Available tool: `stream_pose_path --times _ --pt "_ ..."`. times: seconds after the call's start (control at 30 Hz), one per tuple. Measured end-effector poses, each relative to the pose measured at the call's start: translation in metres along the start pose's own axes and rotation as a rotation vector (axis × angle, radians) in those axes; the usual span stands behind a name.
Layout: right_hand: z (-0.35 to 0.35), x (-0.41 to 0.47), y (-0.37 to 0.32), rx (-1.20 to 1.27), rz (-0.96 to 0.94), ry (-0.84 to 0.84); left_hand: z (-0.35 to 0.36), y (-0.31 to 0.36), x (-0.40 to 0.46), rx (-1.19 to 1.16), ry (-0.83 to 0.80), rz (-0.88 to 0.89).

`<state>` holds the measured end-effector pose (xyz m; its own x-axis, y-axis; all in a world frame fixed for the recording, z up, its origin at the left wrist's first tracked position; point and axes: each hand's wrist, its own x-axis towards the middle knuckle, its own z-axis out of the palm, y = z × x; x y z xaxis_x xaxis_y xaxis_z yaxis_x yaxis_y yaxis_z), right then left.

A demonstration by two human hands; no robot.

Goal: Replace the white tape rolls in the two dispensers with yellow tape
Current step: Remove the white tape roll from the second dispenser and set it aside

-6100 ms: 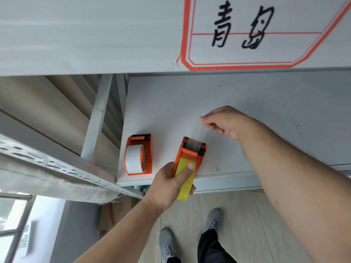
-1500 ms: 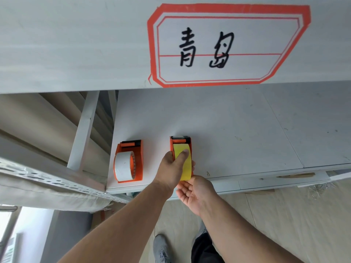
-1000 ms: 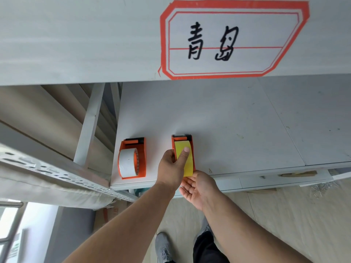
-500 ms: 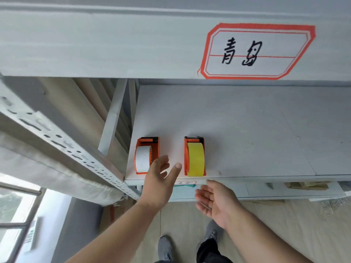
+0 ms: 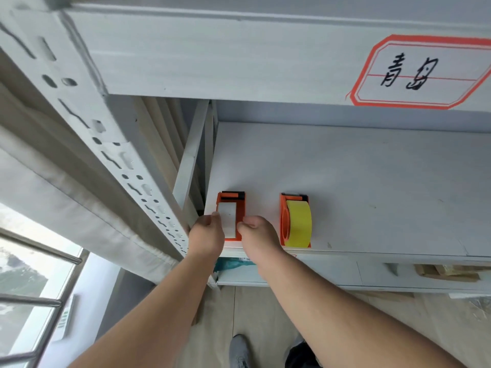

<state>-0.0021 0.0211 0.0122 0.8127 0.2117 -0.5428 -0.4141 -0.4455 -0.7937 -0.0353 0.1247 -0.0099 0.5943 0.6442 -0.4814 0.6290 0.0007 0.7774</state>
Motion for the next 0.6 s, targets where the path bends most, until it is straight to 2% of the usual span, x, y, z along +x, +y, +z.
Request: stream_pose_path --times 0.17,0.6 --pt "0.019 0.011 0.003 0.015 0.009 0.024 -0.006 0.0 0.007 -0.065 -0.021 -0.048" --pt "0.018 0.018 -0.002 0.089 -0.045 0.104 -0.011 0.008 0.012 -0.191 -0.087 -0.018"
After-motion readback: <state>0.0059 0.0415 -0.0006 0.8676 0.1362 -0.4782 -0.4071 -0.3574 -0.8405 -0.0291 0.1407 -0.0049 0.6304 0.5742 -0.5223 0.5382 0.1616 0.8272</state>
